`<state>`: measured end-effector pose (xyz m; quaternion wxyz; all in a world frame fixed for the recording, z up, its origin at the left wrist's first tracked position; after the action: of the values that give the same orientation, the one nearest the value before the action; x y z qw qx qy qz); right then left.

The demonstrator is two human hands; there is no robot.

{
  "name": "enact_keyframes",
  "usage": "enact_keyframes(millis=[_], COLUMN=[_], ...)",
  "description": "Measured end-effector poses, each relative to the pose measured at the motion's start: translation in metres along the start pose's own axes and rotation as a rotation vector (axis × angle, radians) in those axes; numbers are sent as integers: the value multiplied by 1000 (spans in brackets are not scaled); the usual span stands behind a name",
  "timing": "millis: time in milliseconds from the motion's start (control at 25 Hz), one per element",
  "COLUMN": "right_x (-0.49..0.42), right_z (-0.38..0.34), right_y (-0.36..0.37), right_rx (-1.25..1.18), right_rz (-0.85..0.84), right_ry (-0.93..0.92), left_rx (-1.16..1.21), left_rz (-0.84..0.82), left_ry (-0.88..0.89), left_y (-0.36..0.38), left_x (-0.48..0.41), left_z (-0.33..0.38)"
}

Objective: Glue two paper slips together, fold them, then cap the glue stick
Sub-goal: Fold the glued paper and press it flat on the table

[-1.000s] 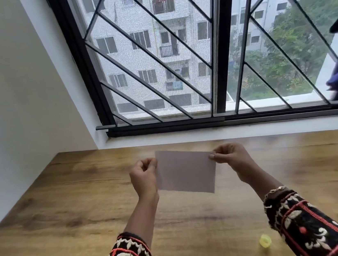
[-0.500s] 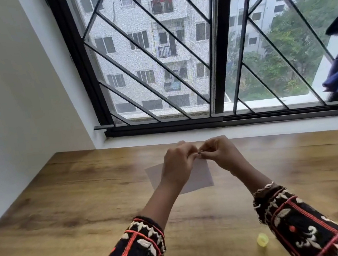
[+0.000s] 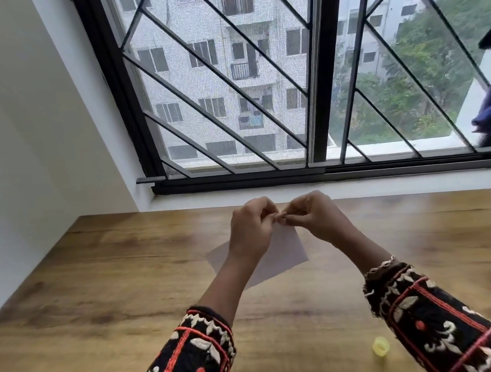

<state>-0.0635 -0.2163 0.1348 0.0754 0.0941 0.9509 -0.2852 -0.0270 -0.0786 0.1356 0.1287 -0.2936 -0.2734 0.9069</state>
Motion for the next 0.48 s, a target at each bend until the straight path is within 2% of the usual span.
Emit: enact_keyframes(millis=[200, 480], right_x=[3, 14], right_z=[19, 40], right_y=[-1, -4], right_rx=[-9, -45], right_rz=[-53, -34], right_ry=[49, 125], left_rx=[113, 262], left_rz=[133, 207], left_ry=[-81, -229], left_y=[-4, -6], left_x=[3, 8], left_z=[-3, -11])
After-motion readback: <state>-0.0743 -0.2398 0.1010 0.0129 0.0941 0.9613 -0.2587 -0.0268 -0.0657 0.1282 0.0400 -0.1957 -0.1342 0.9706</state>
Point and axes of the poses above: each hand's wrist, its own x-axis away from the middle knuckle, its own y-axis out of the palm, z = x × y, the point moved 1 cm from there along -x, towards the middle knuckle, and after that the axes turned 1 degree about -z, right-handed, at the moved point
